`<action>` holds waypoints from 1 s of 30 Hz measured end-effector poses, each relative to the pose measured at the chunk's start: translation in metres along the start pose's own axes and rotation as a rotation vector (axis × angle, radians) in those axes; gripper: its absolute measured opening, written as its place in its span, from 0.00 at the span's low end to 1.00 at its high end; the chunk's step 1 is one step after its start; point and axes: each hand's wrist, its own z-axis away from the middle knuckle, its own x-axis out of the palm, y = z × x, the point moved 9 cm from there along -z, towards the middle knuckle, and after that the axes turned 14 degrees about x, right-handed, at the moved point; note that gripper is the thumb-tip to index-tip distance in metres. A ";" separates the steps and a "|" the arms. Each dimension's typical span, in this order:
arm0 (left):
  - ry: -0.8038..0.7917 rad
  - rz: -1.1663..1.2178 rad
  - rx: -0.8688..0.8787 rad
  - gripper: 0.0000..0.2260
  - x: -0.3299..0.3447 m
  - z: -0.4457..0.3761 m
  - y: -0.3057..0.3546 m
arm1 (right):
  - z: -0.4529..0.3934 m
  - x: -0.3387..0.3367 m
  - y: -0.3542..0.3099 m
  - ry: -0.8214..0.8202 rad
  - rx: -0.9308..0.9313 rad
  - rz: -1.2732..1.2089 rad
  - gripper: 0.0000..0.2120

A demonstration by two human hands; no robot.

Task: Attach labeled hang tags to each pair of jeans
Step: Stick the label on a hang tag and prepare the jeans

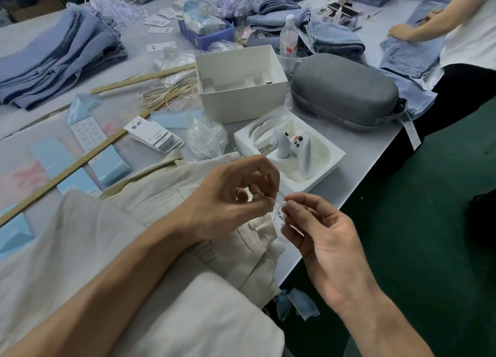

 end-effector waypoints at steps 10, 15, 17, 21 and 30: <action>-0.049 0.024 0.014 0.10 0.006 0.000 -0.005 | 0.000 0.005 -0.001 -0.007 -0.016 0.024 0.08; -0.039 0.052 -0.005 0.11 0.005 0.002 -0.007 | 0.001 0.006 -0.005 -0.004 -0.056 0.067 0.12; -0.041 0.063 -0.013 0.11 0.005 0.002 -0.007 | 0.001 0.006 -0.005 -0.004 -0.068 0.079 0.13; -0.035 0.068 -0.025 0.12 0.004 0.002 -0.008 | 0.001 0.005 -0.008 0.006 -0.099 0.127 0.13; -0.044 0.048 -0.028 0.11 0.004 0.003 -0.008 | 0.004 0.008 -0.013 0.022 -0.170 0.264 0.12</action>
